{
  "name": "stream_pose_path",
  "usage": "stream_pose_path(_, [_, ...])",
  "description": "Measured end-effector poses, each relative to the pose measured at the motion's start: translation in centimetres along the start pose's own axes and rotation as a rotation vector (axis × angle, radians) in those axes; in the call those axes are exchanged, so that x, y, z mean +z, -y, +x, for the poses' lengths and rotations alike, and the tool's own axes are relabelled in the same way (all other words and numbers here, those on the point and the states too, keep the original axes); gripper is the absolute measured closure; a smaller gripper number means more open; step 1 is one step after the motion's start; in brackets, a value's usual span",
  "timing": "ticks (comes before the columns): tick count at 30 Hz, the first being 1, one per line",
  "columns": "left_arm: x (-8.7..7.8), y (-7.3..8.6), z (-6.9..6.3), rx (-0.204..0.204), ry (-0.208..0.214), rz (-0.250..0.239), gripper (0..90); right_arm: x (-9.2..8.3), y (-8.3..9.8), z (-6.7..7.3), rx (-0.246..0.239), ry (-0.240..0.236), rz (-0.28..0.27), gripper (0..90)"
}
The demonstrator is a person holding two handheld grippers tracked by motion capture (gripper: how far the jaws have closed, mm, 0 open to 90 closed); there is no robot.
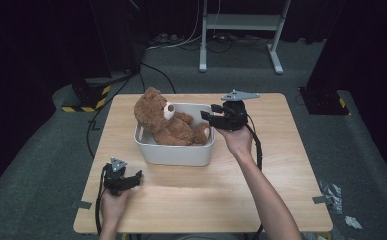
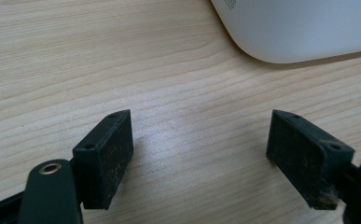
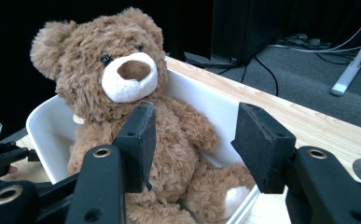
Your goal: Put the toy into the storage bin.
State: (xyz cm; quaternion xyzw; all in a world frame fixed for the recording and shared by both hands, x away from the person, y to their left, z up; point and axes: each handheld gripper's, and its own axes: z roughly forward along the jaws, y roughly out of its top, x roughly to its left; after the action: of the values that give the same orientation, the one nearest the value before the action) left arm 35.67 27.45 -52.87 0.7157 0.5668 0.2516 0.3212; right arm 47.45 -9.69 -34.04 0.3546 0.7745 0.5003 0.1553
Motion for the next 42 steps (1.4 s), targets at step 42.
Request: stream_pose_path(42, [0.0, 0.0, 0.0, 0.000, 0.000, -0.001, 22.6, -4.4, 2.5, -1.9, 0.021, 0.056, -0.048, 47.5])
